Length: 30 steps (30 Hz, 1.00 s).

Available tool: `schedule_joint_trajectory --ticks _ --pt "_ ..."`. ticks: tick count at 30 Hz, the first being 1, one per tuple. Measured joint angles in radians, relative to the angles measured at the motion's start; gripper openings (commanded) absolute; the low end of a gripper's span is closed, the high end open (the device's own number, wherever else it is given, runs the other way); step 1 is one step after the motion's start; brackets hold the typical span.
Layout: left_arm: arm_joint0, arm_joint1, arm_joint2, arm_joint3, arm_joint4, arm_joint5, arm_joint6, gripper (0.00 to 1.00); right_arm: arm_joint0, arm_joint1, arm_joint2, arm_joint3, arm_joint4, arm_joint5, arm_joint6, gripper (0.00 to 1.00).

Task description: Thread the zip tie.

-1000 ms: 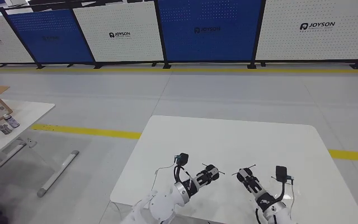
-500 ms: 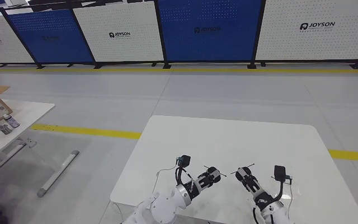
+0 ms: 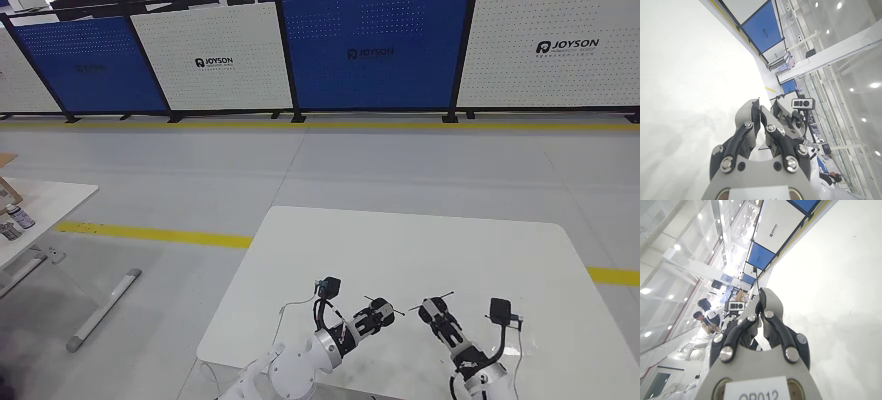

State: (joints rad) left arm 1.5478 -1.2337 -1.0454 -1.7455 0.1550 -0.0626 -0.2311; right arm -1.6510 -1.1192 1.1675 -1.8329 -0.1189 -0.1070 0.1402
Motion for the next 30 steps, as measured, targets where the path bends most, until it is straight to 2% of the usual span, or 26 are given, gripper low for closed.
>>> schedule_joint_trajectory --ticks 7,12,20,26,30 --pt "0.000 0.000 0.000 0.000 0.000 0.000 0.000 0.00 -0.015 0.000 0.002 0.048 -0.026 -0.123 0.030 0.00" --pt "0.000 0.000 0.000 0.000 0.000 0.000 0.000 0.00 -0.004 -0.002 0.003 0.067 -0.025 -0.146 0.027 0.00" --pt "0.000 0.000 0.000 0.000 0.000 0.000 0.000 0.00 -0.004 -0.003 0.003 0.067 -0.026 -0.142 0.024 0.00" --pt "-0.002 0.000 0.005 0.000 0.013 -0.003 0.013 0.00 0.003 -0.016 -0.033 0.058 -0.091 -0.030 -0.058 0.00" --pt "0.002 0.000 0.021 -0.003 0.087 -0.027 0.073 0.00 0.013 -0.022 -0.056 0.059 -0.111 -0.001 -0.059 0.00"
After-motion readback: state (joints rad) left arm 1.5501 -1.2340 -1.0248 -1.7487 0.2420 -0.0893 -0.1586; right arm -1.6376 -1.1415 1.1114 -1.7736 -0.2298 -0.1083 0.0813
